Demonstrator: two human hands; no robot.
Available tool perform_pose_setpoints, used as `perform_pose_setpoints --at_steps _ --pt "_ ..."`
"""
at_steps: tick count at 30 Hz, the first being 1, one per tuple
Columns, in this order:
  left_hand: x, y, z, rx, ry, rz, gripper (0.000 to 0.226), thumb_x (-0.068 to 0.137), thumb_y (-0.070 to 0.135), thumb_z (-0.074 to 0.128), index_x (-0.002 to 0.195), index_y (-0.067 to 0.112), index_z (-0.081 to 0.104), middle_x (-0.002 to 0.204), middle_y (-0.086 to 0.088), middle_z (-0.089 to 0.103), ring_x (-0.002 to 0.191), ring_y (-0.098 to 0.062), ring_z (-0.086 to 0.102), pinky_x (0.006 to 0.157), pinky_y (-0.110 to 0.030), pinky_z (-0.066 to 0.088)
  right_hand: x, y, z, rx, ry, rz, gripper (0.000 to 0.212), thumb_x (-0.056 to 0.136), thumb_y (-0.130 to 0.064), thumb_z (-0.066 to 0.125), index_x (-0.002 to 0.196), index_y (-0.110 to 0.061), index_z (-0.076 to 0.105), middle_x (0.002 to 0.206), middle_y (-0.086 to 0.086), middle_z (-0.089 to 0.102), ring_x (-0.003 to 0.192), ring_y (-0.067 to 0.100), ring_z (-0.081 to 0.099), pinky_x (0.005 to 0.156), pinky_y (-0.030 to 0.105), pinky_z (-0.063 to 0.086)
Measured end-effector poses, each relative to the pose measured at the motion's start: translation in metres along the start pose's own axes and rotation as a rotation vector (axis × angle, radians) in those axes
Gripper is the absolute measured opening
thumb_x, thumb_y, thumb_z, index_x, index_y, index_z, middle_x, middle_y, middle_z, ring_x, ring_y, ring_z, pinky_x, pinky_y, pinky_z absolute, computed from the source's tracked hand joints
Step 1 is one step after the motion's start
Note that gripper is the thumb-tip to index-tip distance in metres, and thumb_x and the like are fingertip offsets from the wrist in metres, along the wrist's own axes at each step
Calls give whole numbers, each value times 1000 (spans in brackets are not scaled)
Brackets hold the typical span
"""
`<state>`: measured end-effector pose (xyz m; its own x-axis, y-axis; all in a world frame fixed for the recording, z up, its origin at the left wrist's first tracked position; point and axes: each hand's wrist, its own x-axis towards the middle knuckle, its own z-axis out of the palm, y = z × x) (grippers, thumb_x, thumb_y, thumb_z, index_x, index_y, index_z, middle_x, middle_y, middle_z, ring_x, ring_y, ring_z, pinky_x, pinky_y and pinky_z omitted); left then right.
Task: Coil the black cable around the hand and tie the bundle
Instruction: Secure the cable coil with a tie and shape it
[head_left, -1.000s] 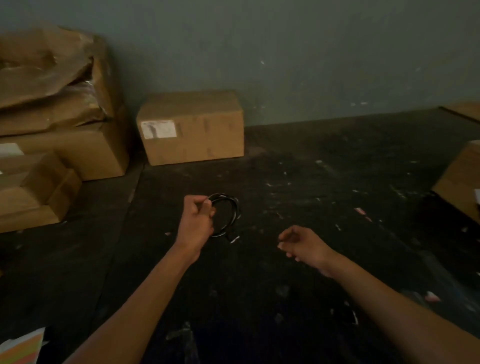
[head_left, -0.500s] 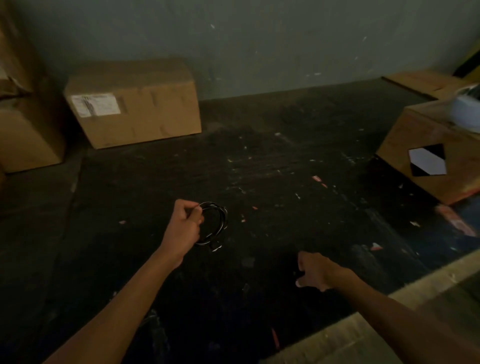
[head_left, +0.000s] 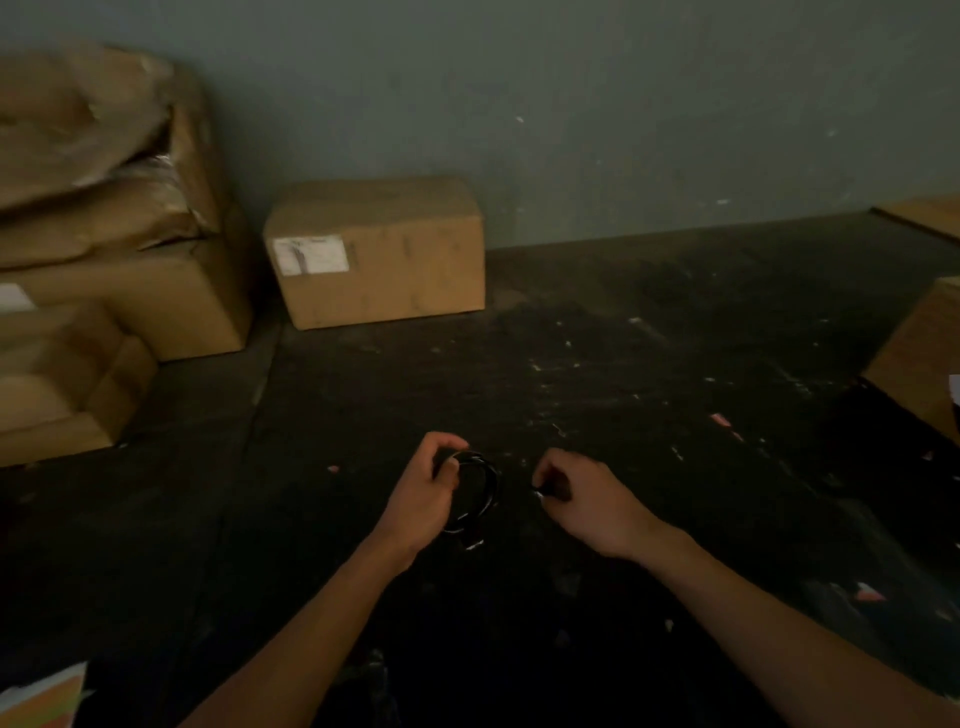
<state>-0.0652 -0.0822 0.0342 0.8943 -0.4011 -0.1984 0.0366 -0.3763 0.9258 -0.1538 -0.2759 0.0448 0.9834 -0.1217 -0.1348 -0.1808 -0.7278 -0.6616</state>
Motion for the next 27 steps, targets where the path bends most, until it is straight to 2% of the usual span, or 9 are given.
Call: perform_pose_setpoints --at_steps 3,6,8,11,13,15,18,23,27 --pt "-2 9 -10 -17 48 80 34 104 16 37 100 46 53 120 -6 57 97 -19 60 79 -40 54 17 -42 3 28 62 -179 27 88 -12 64 92 -38 56 105 -13 58 93 -1 57 71 11 43" --pt "-3 16 -22 -22 89 126 30 104 16 35 95 35 57 101 -3 59 76 -11 54 60 -25 42 27 -73 7 28 145 -316 29 88 -9 63 91 -36 56 102 -13 55 92 -4 55 71 8 43" --pt "-4 18 -29 -79 96 111 29 104 18 37 90 28 60 91 -1 59 77 -13 52 62 -27 38 31 -84 9 21 198 -386 31 87 -6 64 91 -36 56 100 -16 51 91 -6 54 72 5 43" --pt "-10 25 -37 -236 86 79 38 103 31 41 74 38 64 74 10 57 66 -6 53 60 -27 39 37 -94 12 1 238 -448 29 85 -4 67 97 -30 61 103 -13 52 94 -1 56 79 8 45" --pt "-12 29 -41 -254 97 106 41 103 41 39 72 41 64 67 13 55 58 -2 51 58 -24 39 40 -97 15 6 228 -464 26 85 -7 68 100 -28 64 105 -13 53 95 0 57 83 12 48" --pt "-13 31 -46 -207 122 155 37 104 43 38 79 37 65 71 10 57 62 -2 52 61 -22 41 40 -100 16 47 225 -471 16 89 -16 66 98 -30 65 102 -15 54 92 -2 58 81 13 49" --pt "-11 29 -52 -182 163 237 28 105 30 41 89 19 62 76 5 57 62 -2 52 61 -21 40 41 -104 17 130 251 -471 9 93 -23 61 95 -28 69 96 -14 57 89 -4 58 75 8 46" --pt "-10 31 -56 -116 183 294 25 104 27 42 89 21 61 70 9 56 56 -3 48 52 -18 40 41 -108 12 340 254 -367 29 90 -10 64 113 -28 62 100 -13 64 91 -8 61 74 6 50" --pt "-10 40 -57 -91 168 316 25 104 26 42 91 18 61 77 -3 56 59 -7 47 56 -23 40 43 -110 10 306 277 -378 36 88 -4 65 116 -27 64 104 -9 62 92 0 62 73 8 50"
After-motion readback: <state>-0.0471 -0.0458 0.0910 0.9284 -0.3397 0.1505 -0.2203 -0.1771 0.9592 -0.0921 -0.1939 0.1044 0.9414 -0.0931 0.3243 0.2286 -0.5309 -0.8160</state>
